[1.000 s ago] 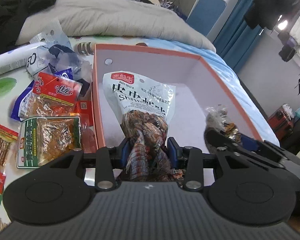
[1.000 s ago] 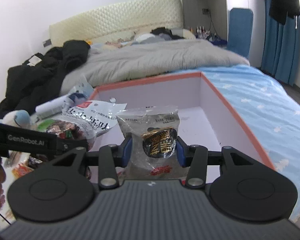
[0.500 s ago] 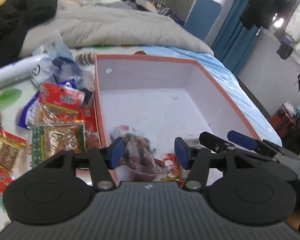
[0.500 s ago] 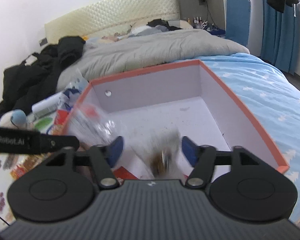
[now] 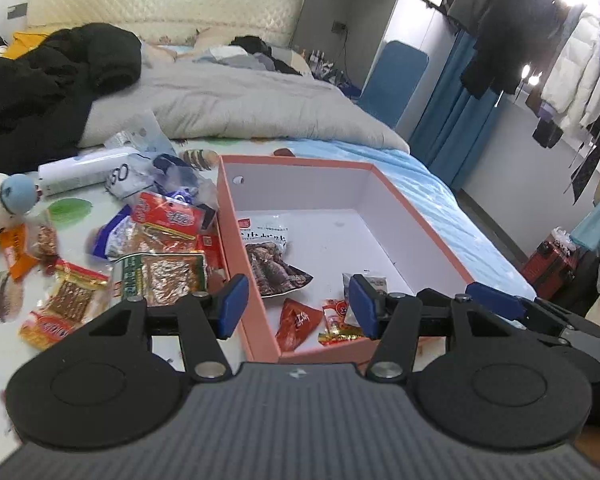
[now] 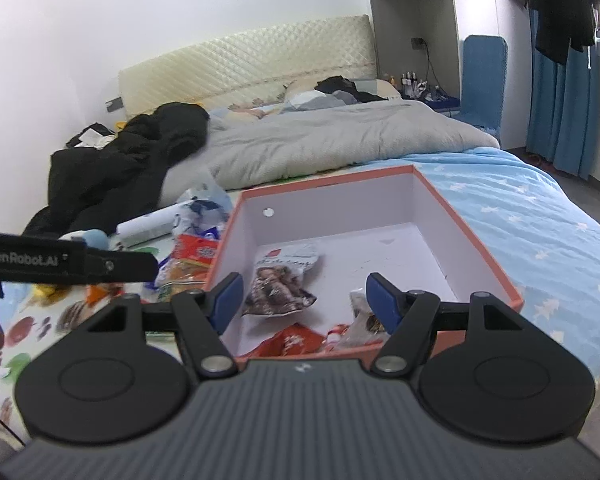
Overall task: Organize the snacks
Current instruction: 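Open both tools to drop the packets into the pink box, then move both open tools back toward the snack pile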
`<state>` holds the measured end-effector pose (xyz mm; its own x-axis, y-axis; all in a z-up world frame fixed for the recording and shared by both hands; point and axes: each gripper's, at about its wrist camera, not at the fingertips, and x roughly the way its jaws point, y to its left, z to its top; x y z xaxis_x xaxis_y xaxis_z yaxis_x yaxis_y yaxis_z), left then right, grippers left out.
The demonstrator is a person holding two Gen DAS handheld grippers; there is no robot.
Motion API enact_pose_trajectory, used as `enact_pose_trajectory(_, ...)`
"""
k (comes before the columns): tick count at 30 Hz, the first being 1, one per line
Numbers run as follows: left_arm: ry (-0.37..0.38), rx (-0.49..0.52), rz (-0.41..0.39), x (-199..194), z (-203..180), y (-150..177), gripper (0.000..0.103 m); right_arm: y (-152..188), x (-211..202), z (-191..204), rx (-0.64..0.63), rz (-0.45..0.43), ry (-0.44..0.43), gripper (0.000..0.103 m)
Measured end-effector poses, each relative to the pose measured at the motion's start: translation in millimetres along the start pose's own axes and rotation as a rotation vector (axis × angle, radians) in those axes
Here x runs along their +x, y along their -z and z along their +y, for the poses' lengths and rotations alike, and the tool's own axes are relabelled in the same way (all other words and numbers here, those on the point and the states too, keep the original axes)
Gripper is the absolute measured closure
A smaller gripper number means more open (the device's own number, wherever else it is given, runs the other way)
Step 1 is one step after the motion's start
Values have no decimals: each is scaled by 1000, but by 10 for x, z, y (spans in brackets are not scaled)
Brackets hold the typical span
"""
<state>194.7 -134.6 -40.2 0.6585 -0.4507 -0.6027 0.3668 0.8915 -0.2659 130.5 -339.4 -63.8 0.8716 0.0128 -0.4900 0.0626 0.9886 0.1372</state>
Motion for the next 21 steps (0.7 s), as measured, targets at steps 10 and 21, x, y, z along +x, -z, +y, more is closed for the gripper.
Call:
enact_pose_trajectory(10,-23,-10,-73,-846,-14,316,42,75,-595,265,5,-65,-50,33)
enact_pose_trajectory(21,-119,-79,-75,-1402,205,793,42,375,-956,582,-41,-32,-126,33)
